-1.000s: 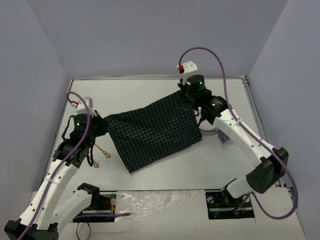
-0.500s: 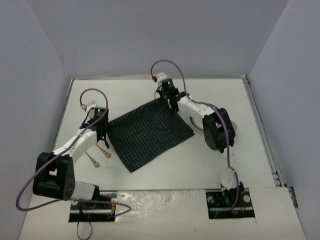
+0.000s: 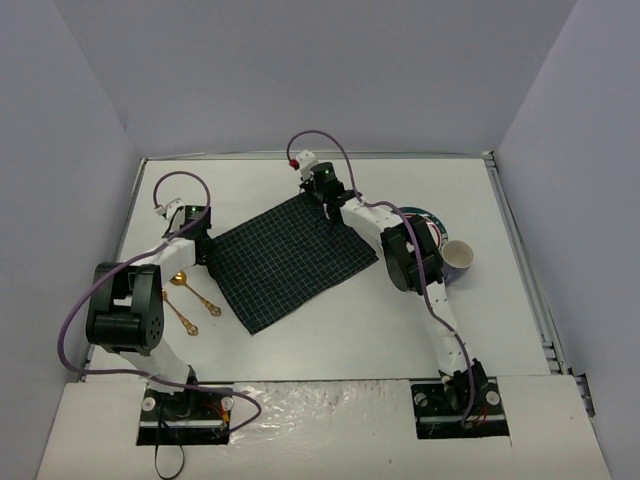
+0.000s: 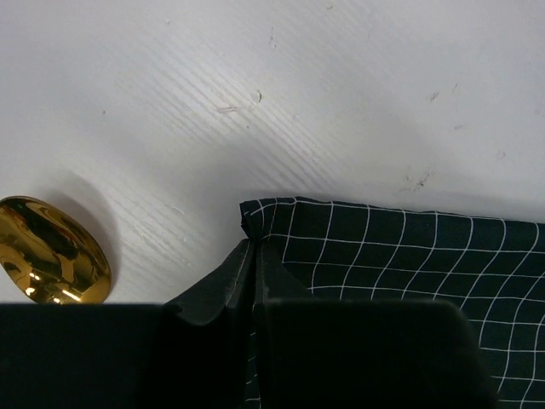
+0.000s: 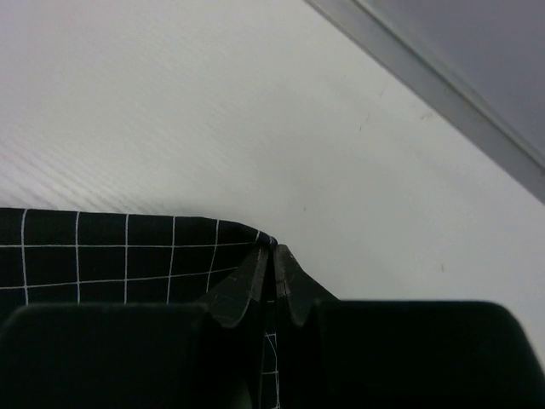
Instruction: Set the dinner table for one person
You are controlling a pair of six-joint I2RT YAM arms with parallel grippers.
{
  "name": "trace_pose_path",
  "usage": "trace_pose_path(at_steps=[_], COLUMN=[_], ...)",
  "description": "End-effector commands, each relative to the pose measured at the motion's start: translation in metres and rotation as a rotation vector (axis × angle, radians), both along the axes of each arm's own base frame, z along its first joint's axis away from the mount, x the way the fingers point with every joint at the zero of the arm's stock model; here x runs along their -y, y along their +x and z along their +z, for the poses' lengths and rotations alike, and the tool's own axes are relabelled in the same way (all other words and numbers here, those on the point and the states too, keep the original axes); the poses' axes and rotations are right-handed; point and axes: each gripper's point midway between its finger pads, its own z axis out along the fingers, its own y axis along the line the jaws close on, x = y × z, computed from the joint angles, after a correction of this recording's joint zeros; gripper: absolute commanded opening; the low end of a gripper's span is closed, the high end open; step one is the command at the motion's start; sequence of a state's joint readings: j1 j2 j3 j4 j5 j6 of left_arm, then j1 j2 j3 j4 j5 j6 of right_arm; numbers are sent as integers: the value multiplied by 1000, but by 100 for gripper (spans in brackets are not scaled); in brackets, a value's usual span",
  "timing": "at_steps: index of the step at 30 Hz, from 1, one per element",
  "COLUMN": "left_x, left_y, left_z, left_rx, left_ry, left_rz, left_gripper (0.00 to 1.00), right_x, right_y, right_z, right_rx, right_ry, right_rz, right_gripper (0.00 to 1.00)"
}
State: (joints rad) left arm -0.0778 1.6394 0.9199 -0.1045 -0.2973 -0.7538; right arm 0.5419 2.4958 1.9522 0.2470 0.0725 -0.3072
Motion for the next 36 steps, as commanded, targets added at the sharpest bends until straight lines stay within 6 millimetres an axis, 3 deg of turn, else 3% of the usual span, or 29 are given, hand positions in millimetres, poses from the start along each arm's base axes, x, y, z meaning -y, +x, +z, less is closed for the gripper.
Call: trace_pose_path(at_steps=[1, 5, 7, 9, 11, 13, 16, 19, 23, 25, 26, 27, 30, 36], left_x=[-7, -15, -18, -22, -25, -23, -17, 1, 33, 44, 46, 52, 56, 54], left_y=[27, 31, 34, 37, 42, 47, 52, 55, 59, 57, 58, 58, 65, 81], left_z=[21, 20, 22, 27, 36, 47, 72, 105, 125, 117, 118, 107, 80, 41], left_rx=[93, 99, 104, 108, 120, 138, 172, 223, 281, 266, 269, 249, 202, 132], left_ry=[-19, -36, -39, -32, -31, -35, -52, -97, -170, -203, -210, -235, -268, -266], left_rz=[52, 78, 84, 83, 83, 66, 24, -88, -267, -312, -320, -336, -345, -339], left_gripper=[0, 0, 0, 10, 20, 31, 43, 57, 57, 51, 47, 39, 30, 19], right_x=[-19, -21, -23, -22, -18, -11, 11, 24, 42, 38, 39, 39, 36, 36], right_y=[39, 47, 48, 47, 43, 35, 16, -17, -57, -78, -82, -93, -108, -107], right_z=[77, 91, 101, 112, 134, 142, 179, 185, 171, 168, 155, 143, 117, 70], right_rx=[226, 259, 275, 282, 298, 284, 259, 131, -39, -109, -144, -195, -270, -346], right_ry=[82, 88, 97, 109, 124, 139, 228, 355, 507, 567, 573, 596, 649, 679], right_rz=[36, 32, 33, 32, 22, 5, -23, -12, -8, 33, 17, 13, 4, -19], right_gripper=[9, 19, 32, 48, 55, 62, 65, 64, 57, 50, 50, 44, 31, 19])
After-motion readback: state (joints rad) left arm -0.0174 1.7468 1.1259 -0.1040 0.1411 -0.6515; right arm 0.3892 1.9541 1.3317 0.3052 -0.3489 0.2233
